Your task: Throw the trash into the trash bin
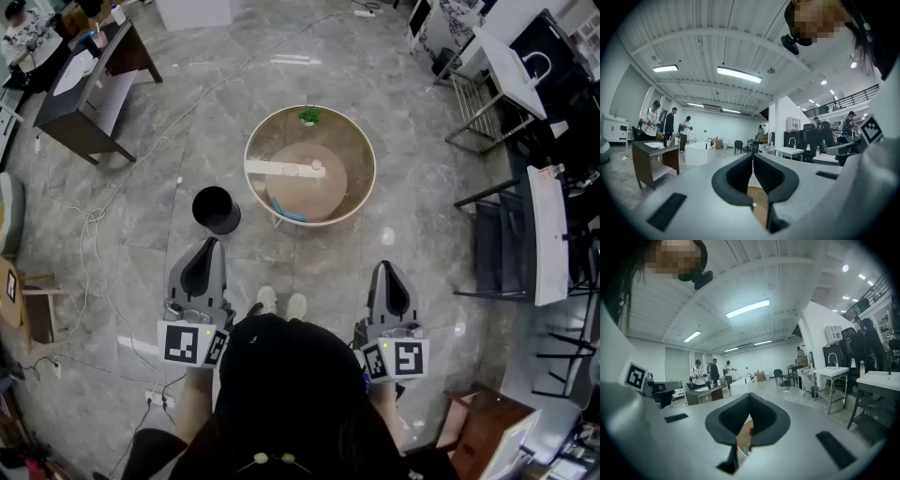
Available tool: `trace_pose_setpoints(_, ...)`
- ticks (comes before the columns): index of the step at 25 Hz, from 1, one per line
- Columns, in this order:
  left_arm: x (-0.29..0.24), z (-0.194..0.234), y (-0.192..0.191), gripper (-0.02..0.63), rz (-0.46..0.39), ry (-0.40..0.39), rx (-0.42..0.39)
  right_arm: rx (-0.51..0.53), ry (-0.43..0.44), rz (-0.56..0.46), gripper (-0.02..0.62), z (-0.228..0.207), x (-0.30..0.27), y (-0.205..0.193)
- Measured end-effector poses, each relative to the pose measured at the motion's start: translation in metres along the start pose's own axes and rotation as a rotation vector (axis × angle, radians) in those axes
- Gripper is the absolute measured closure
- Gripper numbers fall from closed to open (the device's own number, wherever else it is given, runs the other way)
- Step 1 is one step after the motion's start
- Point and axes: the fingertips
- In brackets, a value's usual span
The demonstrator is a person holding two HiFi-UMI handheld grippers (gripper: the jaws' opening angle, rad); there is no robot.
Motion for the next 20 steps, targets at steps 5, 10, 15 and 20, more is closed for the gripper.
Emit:
trace_pose_setpoints(5, -0.001, 0.000, -0.001, 0.592, 0.000, 0.002, -0.001, 0.004, 0.003, 0.002, 0.595, 0.000, -0.001, -0.002)
trace_pose_setpoints(10, 0.000, 0.001, 0.000, 0.592, 0.003, 0.000, -0.005, 0.006, -0.001, 0.003, 0.595, 0.000, 0.000, -0.001)
trace_pose_setpoints(15, 0.002, 0.002, 0.002, 0.592, 0.000, -0.004, -0.014, 0.015, 0.036, 0.012, 0.595, 0.006, 0.000, -0.003)
trace_pose_setpoints(20, 0.009, 0.015, 0.007, 0.592, -0.012, 0.000, 0.000, 0.045, 0.128, 0.064, 0.594, 0.025, -0.014, -0.018)
Point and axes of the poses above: the fingertips, and each gripper's own axes: x backward along the fingers, z to its left, y out of its top, and after that the axes turned 11 degrees about x, right-handed
